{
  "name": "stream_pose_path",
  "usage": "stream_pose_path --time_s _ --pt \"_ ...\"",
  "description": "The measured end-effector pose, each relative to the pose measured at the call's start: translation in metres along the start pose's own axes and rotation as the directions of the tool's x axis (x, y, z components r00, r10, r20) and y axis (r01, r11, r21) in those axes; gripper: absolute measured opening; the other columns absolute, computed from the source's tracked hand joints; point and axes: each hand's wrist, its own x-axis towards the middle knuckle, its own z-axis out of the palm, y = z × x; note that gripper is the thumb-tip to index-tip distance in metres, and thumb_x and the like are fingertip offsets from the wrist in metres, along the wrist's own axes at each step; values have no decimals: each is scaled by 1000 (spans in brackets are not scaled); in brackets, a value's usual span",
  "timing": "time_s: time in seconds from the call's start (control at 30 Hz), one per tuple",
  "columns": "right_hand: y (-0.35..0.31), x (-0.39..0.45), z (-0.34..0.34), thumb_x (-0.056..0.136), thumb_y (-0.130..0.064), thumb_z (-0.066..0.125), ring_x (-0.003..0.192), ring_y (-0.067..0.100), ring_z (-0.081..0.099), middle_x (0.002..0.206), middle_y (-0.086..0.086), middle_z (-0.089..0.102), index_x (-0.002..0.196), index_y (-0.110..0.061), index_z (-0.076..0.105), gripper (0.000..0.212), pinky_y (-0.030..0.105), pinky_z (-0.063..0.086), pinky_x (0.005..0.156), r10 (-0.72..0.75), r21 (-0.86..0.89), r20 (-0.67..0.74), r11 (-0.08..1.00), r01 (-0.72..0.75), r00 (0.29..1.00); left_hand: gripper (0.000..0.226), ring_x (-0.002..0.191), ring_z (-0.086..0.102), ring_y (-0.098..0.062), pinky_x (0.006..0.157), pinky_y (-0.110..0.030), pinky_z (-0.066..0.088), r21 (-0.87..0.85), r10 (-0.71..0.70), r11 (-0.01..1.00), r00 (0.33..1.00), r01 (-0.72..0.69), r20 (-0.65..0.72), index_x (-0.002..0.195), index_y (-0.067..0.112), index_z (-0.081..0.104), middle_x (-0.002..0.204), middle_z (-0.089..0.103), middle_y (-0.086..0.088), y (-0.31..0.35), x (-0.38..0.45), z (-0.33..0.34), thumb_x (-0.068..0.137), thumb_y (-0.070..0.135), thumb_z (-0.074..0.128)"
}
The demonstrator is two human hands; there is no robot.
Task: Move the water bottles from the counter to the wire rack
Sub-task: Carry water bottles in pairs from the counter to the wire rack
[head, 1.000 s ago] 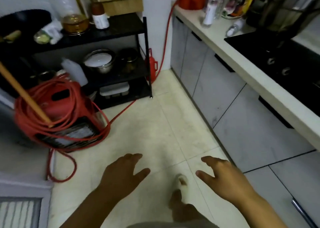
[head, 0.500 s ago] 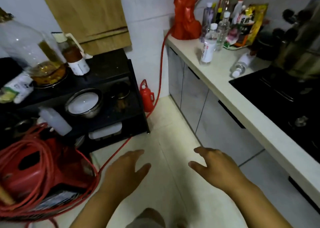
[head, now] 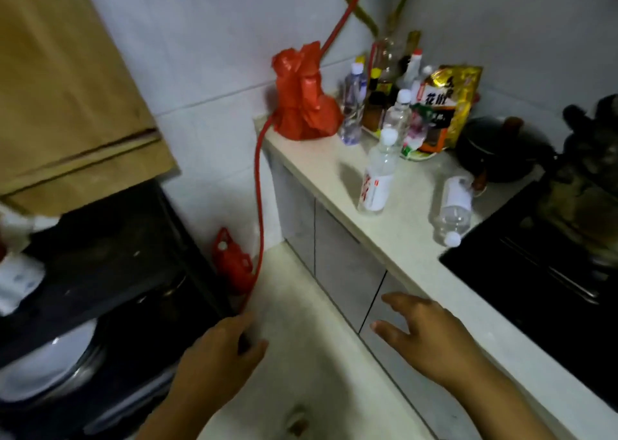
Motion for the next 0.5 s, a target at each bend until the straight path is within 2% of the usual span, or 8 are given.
stream_pose_path --time_s 0.17,0.27,0.37,0.5 --pt "11 51 -27 86 -47 52 114 11 54 130 -7 57 129 -29 46 47 23 43 88 169 85 -133 984 -159 977 51 125 48 -14 104 -30 39 92 174 980 984 -176 32 133 34 42 139 48 8 47 109 -34 86 50 50" --pt "24 68 -33 85 -48 53 120 11 52 135 -6 53 133 -27 44 53 25 42 95 274 122 -178 959 -255 945 53 120 52 -17 98 -28 41 122 318 937 944 -327 85 133 30 44 136 53 3 86 154 -31 85 50 52" --pt "40 88 -40 83 -50 54 118 13 54 132 -4 57 131 -27 46 54 27 45 94 357 153 -224 932 -329 907 55 121 51 -16 97 -24 38 98 418 894 893 -437 168 137 28 40 141 48 3 124 189 -17 86 46 53" --pt "56 120 -53 84 -50 54 113 14 57 126 -1 60 131 -27 46 53 27 46 91 400 181 -250 914 -363 882 61 130 43 -16 104 -27 36 46 501 856 849 -514 170 139 27 37 145 43 2 164 229 -8 85 48 54"
